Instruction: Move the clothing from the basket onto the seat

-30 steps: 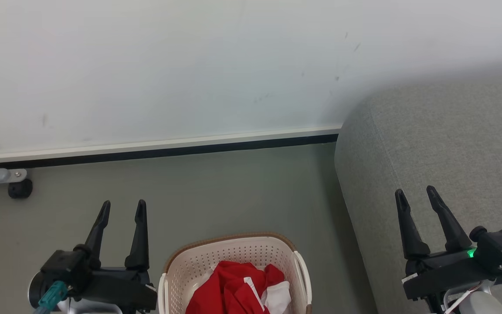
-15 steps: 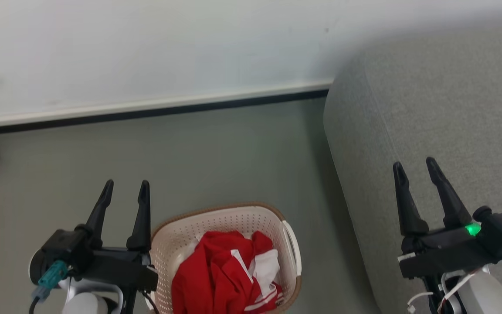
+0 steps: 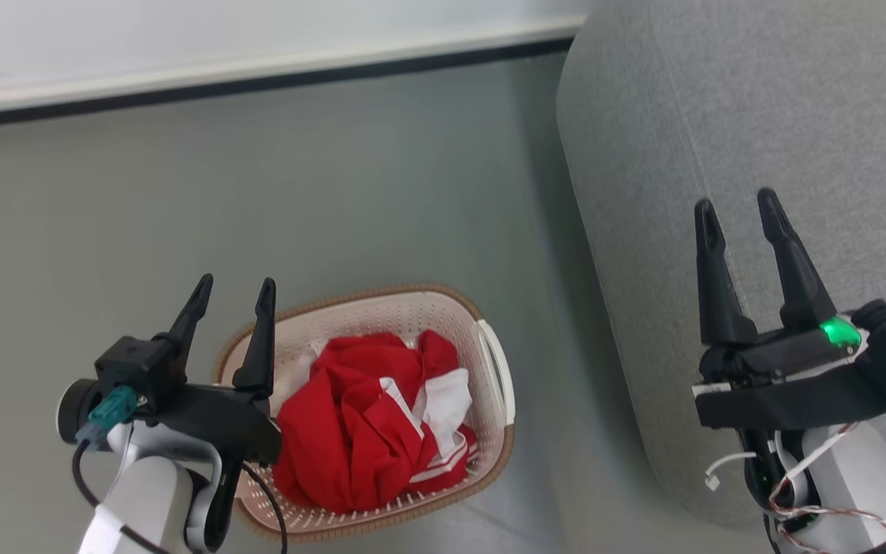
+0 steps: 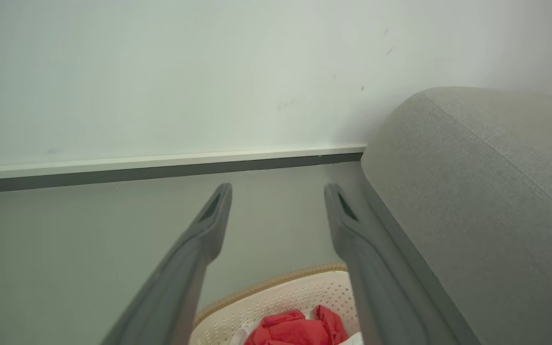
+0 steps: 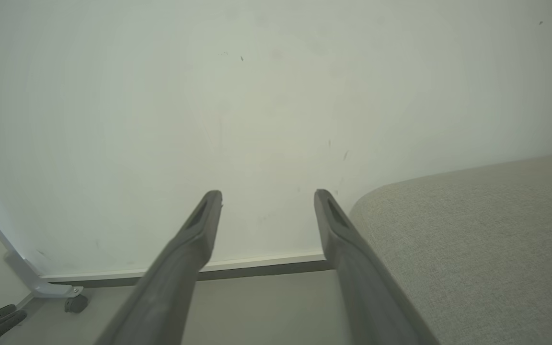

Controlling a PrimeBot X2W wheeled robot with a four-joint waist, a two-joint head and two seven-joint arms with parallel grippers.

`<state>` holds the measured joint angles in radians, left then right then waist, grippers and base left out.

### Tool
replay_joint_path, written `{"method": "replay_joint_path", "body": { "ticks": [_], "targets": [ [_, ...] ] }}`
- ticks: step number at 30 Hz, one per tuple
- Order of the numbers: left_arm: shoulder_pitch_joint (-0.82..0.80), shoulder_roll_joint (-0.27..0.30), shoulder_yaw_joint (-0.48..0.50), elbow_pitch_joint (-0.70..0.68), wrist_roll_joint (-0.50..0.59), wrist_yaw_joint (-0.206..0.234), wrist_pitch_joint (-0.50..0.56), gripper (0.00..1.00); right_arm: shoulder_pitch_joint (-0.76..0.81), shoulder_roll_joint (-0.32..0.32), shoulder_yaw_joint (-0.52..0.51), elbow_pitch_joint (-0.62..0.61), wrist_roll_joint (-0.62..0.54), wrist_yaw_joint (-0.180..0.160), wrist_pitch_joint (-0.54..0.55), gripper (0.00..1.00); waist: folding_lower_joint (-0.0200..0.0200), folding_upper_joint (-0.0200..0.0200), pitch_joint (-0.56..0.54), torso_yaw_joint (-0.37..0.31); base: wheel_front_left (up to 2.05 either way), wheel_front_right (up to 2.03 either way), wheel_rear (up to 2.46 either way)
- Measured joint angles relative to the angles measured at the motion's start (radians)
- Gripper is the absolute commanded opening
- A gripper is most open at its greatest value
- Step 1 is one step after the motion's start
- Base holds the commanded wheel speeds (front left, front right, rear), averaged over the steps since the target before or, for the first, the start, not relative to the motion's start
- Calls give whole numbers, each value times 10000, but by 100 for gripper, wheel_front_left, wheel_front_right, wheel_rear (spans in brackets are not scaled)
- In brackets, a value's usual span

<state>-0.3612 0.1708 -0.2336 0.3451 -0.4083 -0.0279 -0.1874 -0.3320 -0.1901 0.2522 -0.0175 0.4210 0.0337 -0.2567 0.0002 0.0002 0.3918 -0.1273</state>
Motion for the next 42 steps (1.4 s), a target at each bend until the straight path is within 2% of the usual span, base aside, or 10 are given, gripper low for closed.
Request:
{"method": "replay_joint_path", "body": {
  "ticks": [20,32,39,42],
  "targets": [
    [-1404,48,-694,2600,410,-428,1174,100,-948,734,207,-368,-265,169,0,100,-1,0,2252,-937,0,0,0],
    [-2556,121,-832,3965,594,-416,1856,100,-1523,988,278,-690,-401,284,0,100,-2,1,3500,-1552,0,0,0],
    [-3103,328,-366,4775,516,10,2075,100,-1706,1133,424,-757,-449,351,-2,100,-2,1,4124,-1865,0,0,0],
    [-3148,389,-424,5039,489,-221,2142,100,-1708,1177,453,-721,-449,368,0,100,-1,0,4324,-1996,0,0,0]
  ]
}}
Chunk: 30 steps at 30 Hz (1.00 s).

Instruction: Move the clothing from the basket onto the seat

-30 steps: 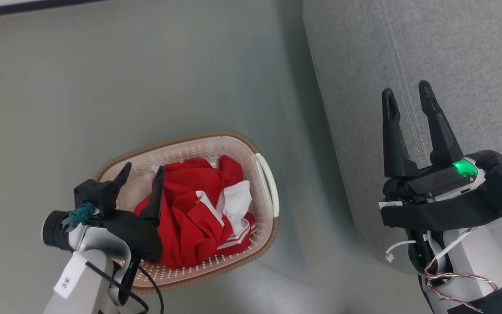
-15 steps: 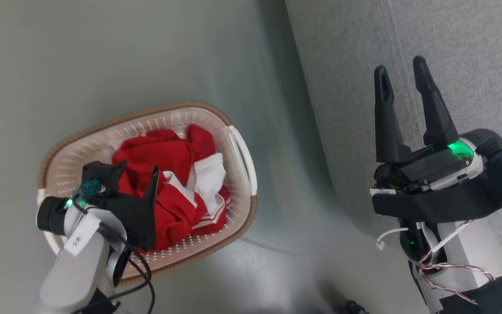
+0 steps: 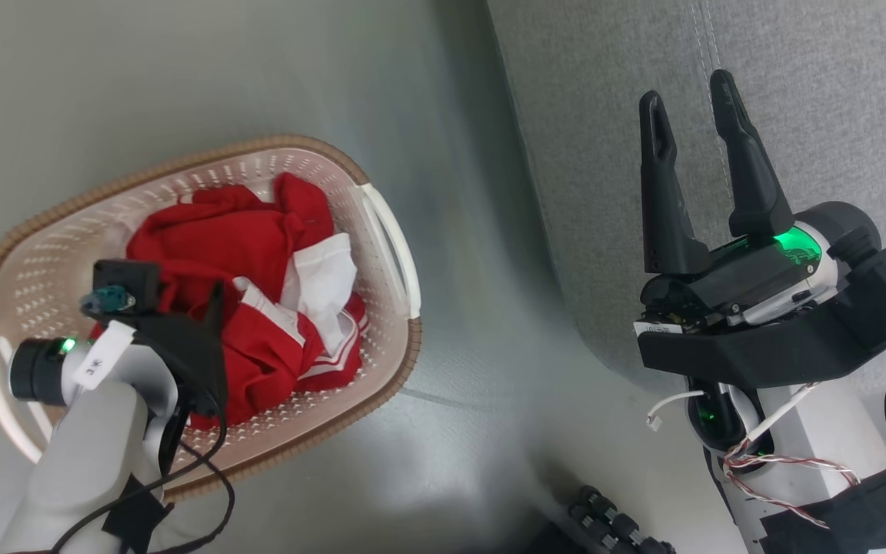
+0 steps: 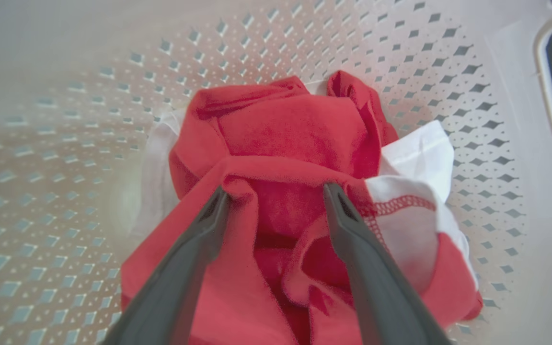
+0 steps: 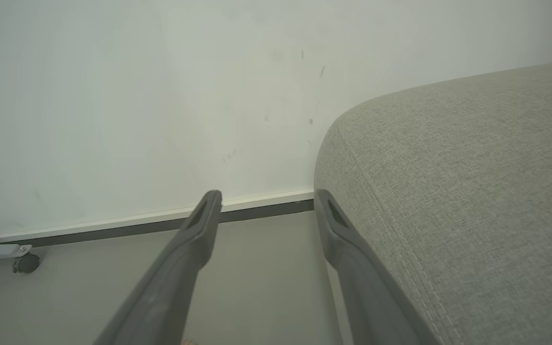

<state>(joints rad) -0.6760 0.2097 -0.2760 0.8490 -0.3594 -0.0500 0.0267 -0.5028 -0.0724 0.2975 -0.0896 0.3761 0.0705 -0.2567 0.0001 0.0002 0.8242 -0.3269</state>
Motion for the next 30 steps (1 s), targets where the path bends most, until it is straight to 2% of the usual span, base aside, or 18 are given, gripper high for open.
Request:
{"method": "replay_joint_path", "body": {
  "ticks": [12,13,14,30],
  "targets": [
    [-327,-59,-537,1220,117,-213,794,100,-179,102,67,169,-33,59,0,100,0,0,438,-338,0,0,0],
    [-336,-82,-545,1275,117,-219,821,45,-204,105,71,184,-50,59,-2,100,0,0,444,-341,0,0,0],
    [-348,-96,-556,1337,117,-222,834,0,-209,109,71,198,-67,61,-2,100,0,0,447,-340,0,0,0],
    [-397,-546,-560,1988,-59,-550,207,0,-441,163,-113,1083,-69,176,-2,100,-2,-1,-452,-209,0,0,0]
  ]
}}
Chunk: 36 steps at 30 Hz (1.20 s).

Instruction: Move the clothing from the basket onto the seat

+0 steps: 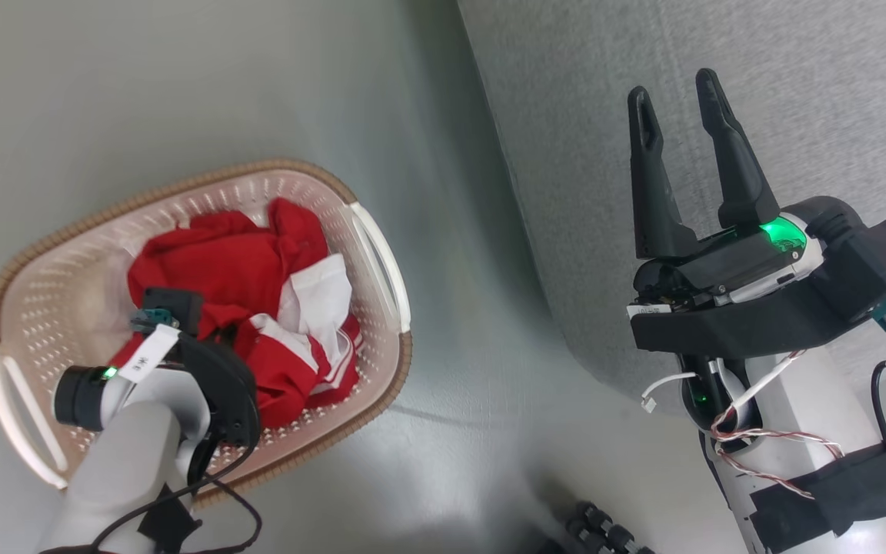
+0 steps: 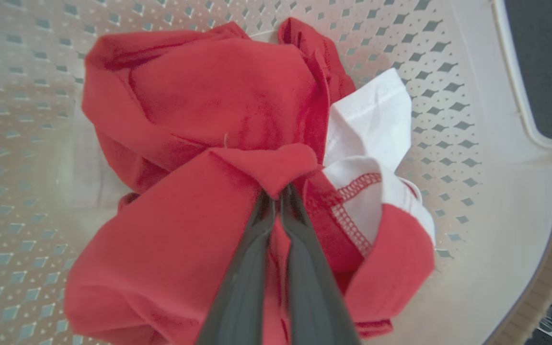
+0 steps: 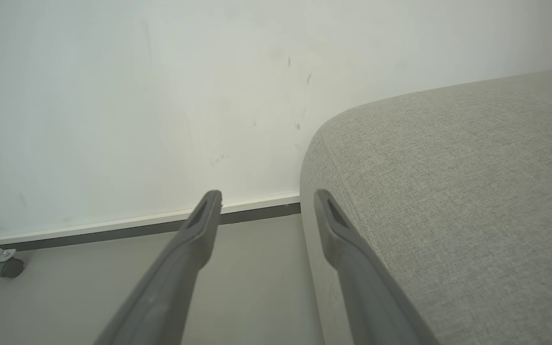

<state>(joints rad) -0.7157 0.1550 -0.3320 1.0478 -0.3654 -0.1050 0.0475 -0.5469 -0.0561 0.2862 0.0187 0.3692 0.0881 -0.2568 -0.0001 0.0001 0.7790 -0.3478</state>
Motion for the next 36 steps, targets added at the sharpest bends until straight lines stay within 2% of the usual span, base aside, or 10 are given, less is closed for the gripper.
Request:
{"method": "replay_joint_path", "body": {
  "ticks": [10,21,27,36],
  "targets": [
    [6,-433,94,2,-378,-109,-786,0,54,4,-364,581,4,90,0,100,-1,-2,-1208,325,0,0,0],
    [87,-767,-130,-426,-662,-199,-1854,0,476,-207,-811,1133,12,190,2,100,-1,-3,-2608,1103,0,0,0],
    [328,-848,-550,-1087,-842,-244,-2466,0,760,-353,-918,1317,31,267,2,100,-1,-2,-3395,1631,0,0,0],
    [743,-863,-1011,-2518,-1553,-244,-2796,0,1368,-412,-924,1680,215,311,2,100,-1,-2,-4680,2300,0,0,0]
  ]
}}
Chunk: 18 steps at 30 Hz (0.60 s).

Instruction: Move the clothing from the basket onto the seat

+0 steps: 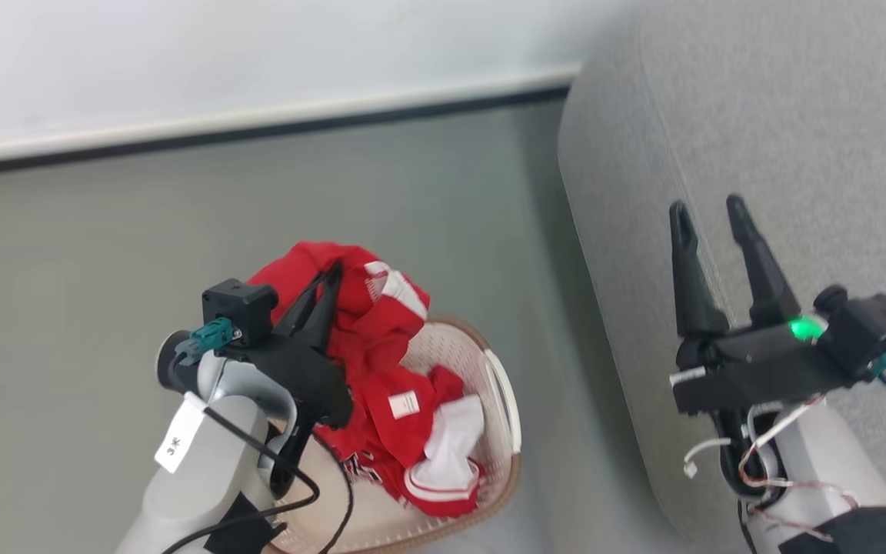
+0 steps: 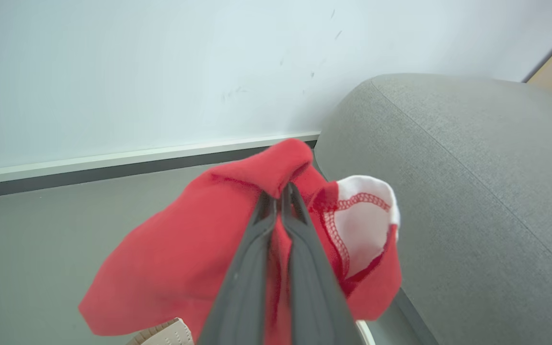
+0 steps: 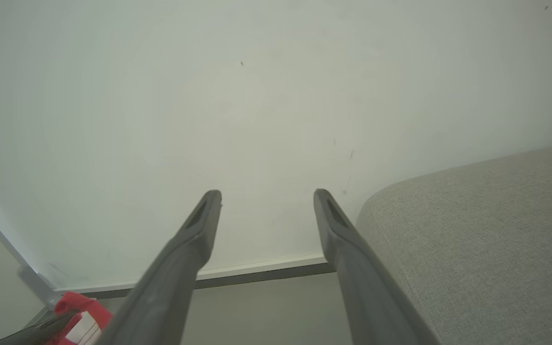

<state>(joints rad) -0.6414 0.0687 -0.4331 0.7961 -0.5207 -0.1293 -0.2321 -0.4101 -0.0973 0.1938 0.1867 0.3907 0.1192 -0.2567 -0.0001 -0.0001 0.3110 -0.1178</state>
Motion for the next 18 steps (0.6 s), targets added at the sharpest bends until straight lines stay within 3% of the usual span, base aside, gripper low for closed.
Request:
{"method": "replay_joint_path", "body": {
  "ticks": [10,18],
  "targets": [
    [-35,107,-570,-1553,-646,0,-75,0,956,-2,226,453,180,15,0,100,-1,0,-1484,406,0,0,0],
    [-509,188,-815,-2184,-857,-2,-73,0,1648,-132,1101,228,535,42,0,100,0,0,-2484,517,0,0,0]
  ]
}}
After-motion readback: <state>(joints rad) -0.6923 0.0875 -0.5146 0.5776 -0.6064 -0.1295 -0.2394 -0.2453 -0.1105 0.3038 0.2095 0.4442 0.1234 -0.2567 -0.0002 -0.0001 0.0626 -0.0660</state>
